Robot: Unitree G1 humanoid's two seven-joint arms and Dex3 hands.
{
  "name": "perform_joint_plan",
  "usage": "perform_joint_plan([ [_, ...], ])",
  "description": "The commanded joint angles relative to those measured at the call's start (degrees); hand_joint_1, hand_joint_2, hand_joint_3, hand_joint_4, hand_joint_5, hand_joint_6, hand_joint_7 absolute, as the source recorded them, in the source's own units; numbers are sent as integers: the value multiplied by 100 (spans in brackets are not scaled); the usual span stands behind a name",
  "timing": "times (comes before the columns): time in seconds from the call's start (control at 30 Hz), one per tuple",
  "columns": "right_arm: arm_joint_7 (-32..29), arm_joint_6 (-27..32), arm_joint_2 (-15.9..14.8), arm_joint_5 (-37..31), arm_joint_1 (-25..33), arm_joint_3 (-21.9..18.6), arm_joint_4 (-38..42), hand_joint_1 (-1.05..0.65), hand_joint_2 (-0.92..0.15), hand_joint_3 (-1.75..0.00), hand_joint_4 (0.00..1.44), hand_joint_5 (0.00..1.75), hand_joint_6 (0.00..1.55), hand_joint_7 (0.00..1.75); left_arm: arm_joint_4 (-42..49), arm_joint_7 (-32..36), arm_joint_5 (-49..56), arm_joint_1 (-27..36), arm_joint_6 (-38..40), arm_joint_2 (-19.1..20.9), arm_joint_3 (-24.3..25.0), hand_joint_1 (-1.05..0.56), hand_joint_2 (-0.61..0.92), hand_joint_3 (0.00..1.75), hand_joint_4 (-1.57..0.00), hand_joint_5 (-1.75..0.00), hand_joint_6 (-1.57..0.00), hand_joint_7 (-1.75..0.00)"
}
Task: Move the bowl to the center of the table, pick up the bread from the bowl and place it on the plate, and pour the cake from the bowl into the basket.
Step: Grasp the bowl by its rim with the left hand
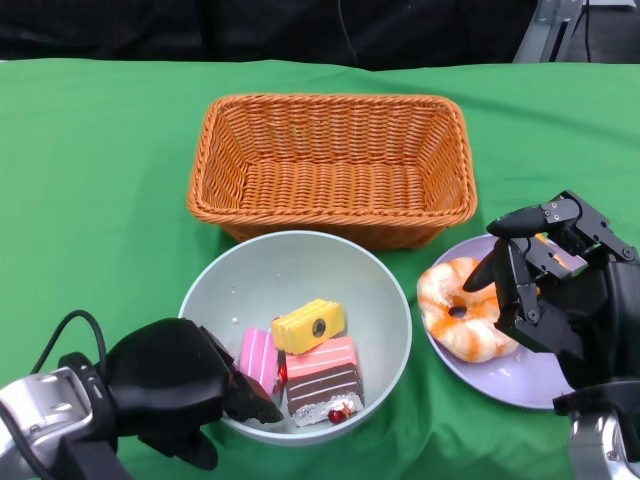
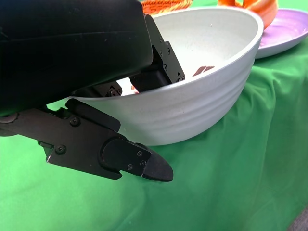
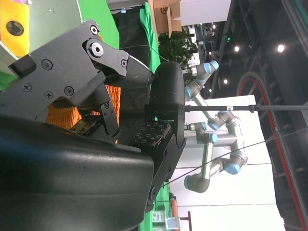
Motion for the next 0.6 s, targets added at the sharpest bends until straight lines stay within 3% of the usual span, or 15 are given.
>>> perform_joint_plan([
  [0.03, -27, 11, -10, 24, 60, 14, -152, -16, -52, -104, 83, 151, 84, 111, 224, -51, 21, -139, 44, 5, -134, -50, 92, 9, -78, 0, -73, 0],
  [0.43, -96, 54, -16, 1, 108, 56, -235, -15, -49, -109, 81, 152, 83, 113, 78, 254, 410, -50, 766, -147, -252, -45, 92, 11, -79, -1, -76, -1],
  [0.6, -6, -86, -33, 36, 42, 34, -119, -15, -50, -108, 81, 152, 82, 113, 333, 830, 464, -65, 764, -229, -328, -34, 92, 6, -88, -3, -85, -4],
])
